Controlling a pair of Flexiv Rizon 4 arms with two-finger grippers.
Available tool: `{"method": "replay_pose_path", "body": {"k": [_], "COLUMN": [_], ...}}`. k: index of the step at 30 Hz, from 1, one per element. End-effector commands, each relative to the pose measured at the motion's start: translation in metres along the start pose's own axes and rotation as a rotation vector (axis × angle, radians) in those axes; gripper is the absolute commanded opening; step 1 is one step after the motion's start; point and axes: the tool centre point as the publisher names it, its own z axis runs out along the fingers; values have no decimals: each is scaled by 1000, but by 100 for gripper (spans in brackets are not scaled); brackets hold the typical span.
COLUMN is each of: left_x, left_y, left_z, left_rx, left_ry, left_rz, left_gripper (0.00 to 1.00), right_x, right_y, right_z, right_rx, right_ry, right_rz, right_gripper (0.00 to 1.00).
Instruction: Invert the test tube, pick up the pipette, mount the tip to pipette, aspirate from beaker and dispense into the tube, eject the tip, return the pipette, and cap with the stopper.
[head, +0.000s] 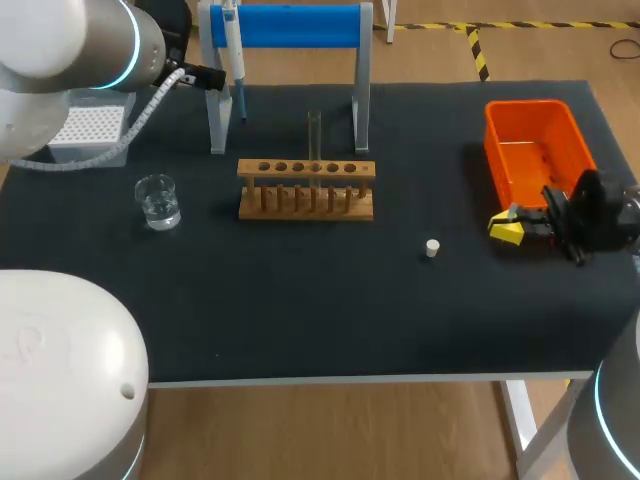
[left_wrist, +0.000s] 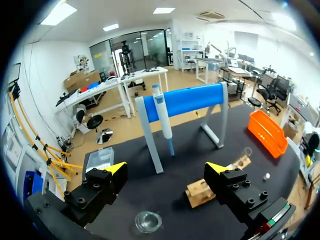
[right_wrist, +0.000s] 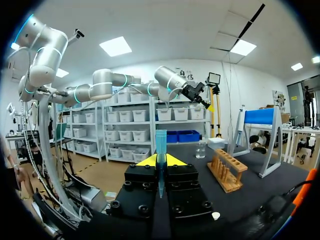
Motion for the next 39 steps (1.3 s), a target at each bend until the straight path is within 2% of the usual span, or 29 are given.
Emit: {"method": "replay_pose_path", "body": {"k": [1,8,18,27,39], "left_x": [4,-1,-8,-6,5], "left_y": [-7,-20,-26,-30,-39], "left_z": [14,27,42,57,74], "left_rx": [33,73,106,127,173], "left_ry": [-51,-75,-87,-85,-82], "left_rz": [-10,-23,-89,-132,-135], "left_gripper": [100,100,100,100,100], "right_x": [1,1,1,1,1], "right_y": [0,0,0,0,0], "right_z": [-1,-1,-1,-1,-1], "right_rx": [1,1,1,1,1], "right_ry": [0,0,0,0,0], "right_rz": [-1,-1,-1,-1,-1], "right_gripper": [0,0,0,0,0]}}
